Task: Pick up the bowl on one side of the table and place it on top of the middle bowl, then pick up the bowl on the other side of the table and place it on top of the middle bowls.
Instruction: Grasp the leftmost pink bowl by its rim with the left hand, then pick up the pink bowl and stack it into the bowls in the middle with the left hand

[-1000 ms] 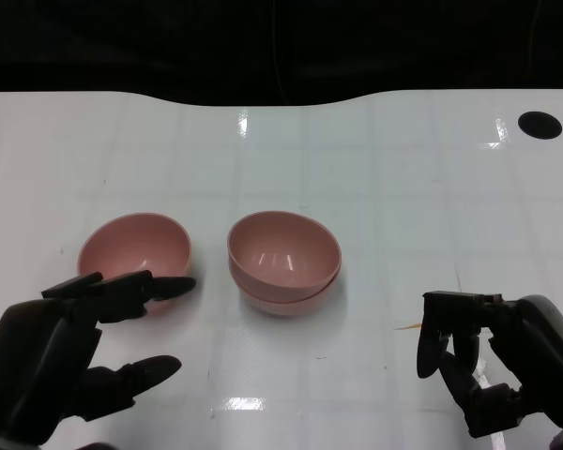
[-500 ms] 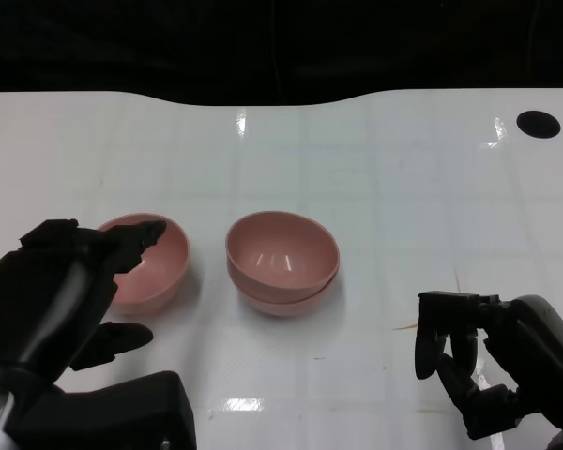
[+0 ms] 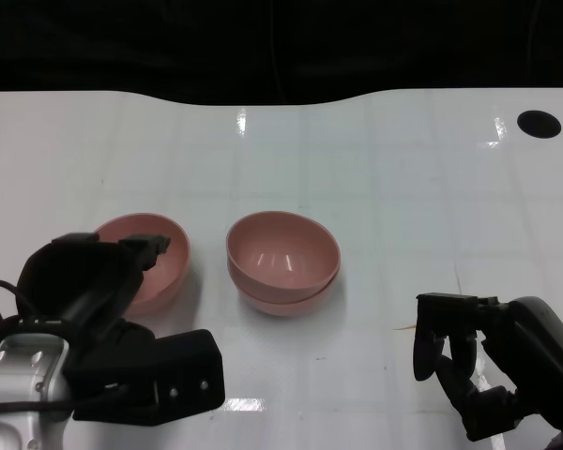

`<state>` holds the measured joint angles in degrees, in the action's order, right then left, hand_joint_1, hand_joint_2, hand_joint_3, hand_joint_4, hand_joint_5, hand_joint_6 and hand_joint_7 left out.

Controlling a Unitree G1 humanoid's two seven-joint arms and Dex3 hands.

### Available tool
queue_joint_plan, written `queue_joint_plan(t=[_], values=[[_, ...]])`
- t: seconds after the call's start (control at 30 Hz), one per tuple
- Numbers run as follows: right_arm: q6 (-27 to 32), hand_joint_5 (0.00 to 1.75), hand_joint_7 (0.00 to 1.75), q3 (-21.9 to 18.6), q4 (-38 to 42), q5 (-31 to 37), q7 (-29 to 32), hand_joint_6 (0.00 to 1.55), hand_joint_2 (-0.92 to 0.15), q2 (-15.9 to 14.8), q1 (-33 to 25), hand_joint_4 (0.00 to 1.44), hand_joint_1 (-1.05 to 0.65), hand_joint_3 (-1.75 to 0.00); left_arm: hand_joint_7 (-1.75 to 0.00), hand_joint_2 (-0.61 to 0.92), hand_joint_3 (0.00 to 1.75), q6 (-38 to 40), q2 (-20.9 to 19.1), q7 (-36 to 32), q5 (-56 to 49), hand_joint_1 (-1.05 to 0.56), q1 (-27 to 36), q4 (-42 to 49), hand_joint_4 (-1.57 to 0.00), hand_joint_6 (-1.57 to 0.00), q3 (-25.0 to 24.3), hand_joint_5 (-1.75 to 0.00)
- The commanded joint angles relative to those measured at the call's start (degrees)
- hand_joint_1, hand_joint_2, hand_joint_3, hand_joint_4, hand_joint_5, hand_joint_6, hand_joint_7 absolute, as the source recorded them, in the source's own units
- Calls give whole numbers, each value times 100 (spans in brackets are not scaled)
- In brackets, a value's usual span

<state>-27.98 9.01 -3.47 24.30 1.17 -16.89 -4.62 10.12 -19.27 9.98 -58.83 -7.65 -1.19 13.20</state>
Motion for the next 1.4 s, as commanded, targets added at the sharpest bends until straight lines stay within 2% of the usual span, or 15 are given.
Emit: queue_joint_plan(t=[0.03, 0.33, 0.43, 0.53, 0.57, 0.6, 0.63, 0.7, 0.73, 0.77, 0.87, 0.93, 1.07, 1.2, 1.4], values=[[68, 175, 168, -42, -102, 0, -39, 75, -17, -19, -26, 96, -7, -161, -1, 86, 0, 99, -162, -38, -64, -51, -213, 383, -60, -53, 171, -16], [54, 175, 165, -40, -118, 9, -33, 76, -17, -22, -51, 96, -7, -162, -4, 92, 3, -73, -281, -410, 106, -42, -826, 1618, -81, -63, 583, -18], [70, 175, 164, -41, -138, 23, -28, 76, -17, -15, -62, 96, -7, -162, -5, 92, 9, -361, -305, -642, 394, -30, -979, 2018, -76, -86, 572, -88], [98, 175, 163, -33, -174, 23, -37, 77, -17, 0, -73, 96, -7, -162, -14, 92, 14, -796, -394, -1007, 628, -25, -1128, 2385, -80, -112, 578, -134], [117, 175, 163, -31, -199, 15, -49, 77, -17, 4, -82, 96, -7, -162, -33, 92, 16, -868, -429, -1077, 648, -26, -1175, 2453, -84, -115, 595, -154], [128, 175, 163, -31, -213, 7, -53, 77, -17, 7, -87, 96, -7, -162, -80, 92, 23, -916, -456, -1146, 645, -27, -1224, 2520, -87, -96, 618, -166], [136, 175, 163, -31, -223, 3, -54, 77, -17, 7, -93, 96, -7, -162, -97, 92, 25, -962, -476, -1223, 641, -28, -1262, 2581, -88, -86, 640, -170], [149, 175, 162, -33, -230, -3, -55, 77, -17, 4, -100, 96, -7, -163, -116, 92, 28, -1063, -501, -1403, 656, -28, -1323, 2702, -90, -78, 675, -173], [158, 175, 162, -34, -233, -3, -59, 77, -16, 1, -102, 96, -7, -163, -149, 92, 28, -1119, -514, -1486, 680, -29, -1360, 2765, -91, -68, 687, -174], [155, 175, 162, -33, -230, -3, -59, 77, -16, -1, -99, 96, -7, -163, -162, 92, 30, -1160, -533, -1527, 710, -29, -1404, 2813, -90, -65, 697, -174], [167, 175, 161, -32, -226, -5, -72, 77, -16, -6, -91, 96, -7, -163, -165, 92, 37, -1278, -592, -1633, 767, -29, -1491, 2901, -86, -62, 731, -175], [163, 175, 161, -36, -224, 12, -63, 78, -16, -5, -87, 96, -7, -163, -145, 91, 34, -1336, -633, -1728, 771, -29, -1525, 2907, -87, -67, 741, -175], [155, 175, 161, -41, -223, 20, -52, 78, -16, 0, -89, 96, -7, -163, -169, 90, 31, -1420, -695, -1876, 804, -26, -1542, 2843, -88, -64, 731, -175], [112, 175, 160, -47, -189, -6, -45, 78, -16, -6, -91, 96, -7, -163, -157, 79, 51, -1256, -723, -1580, 906, -24, -1517, 2444, -86, -69, 662, -175], [146, 175, 160, -57, -212, -42, -84, 78, -16, -13, -98, 96, -7, -163, -160, 75, 58, -1153, -789, -1420, 966, -26, -1507, 1932, -89, -67, 629, -175]])
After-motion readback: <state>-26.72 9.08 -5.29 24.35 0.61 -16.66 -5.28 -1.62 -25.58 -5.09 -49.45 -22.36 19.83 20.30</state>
